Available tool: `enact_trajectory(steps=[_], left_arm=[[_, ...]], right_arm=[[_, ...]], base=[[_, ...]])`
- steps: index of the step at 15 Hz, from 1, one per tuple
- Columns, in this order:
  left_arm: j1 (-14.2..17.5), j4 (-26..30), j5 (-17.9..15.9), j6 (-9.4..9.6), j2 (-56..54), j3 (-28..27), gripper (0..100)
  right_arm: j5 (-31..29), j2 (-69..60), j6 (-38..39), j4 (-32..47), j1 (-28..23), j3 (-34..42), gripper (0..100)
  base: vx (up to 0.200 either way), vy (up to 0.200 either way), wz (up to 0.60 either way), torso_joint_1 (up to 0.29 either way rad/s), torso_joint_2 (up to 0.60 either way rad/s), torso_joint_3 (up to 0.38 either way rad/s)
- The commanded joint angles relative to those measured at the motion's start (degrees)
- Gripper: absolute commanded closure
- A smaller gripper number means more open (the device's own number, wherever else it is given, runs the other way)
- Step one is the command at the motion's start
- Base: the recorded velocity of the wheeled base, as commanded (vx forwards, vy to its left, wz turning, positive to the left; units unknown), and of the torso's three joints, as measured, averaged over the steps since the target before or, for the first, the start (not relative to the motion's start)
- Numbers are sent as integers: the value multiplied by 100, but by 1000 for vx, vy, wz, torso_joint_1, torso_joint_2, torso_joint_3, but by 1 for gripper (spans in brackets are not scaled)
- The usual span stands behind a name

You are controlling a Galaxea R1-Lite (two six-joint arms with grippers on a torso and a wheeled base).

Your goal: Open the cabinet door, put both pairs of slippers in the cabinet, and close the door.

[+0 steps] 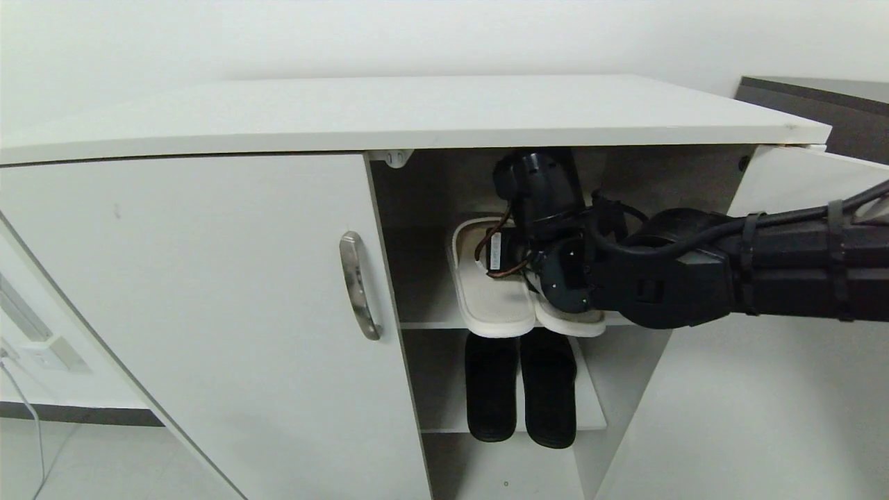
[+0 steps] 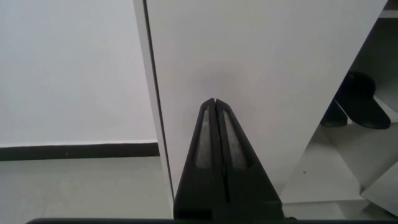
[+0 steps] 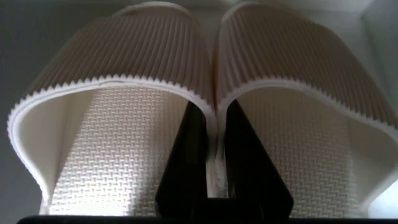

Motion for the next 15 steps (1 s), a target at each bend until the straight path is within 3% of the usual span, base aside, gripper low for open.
enact_trajectory(steps=[1, 6, 7, 11, 15], left_arm=[[1, -2, 4, -3, 7, 0, 100], [1, -2, 4, -12, 7, 0, 100], [1, -2, 13, -12, 7, 0, 100], [1, -2, 13, -12, 7, 0, 100], [1, -2, 13, -12, 7, 0, 100]], right_arm=[[-16, 367, -5, -14, -109, -276, 100], [-60, 560, -23, -14, -180, -434, 100], [-60, 560, -23, -14, -180, -434, 0], [-60, 411, -23, 30, -171, -276, 0], [-95, -116, 4, -14, -30, 366, 0]], base=[[0, 0, 0, 0, 0, 0], [0, 0, 0, 0, 0, 0], [0, 0, 0, 0, 0, 0], [0, 0, 0, 0, 0, 0], [0, 0, 0, 0, 0, 0]])
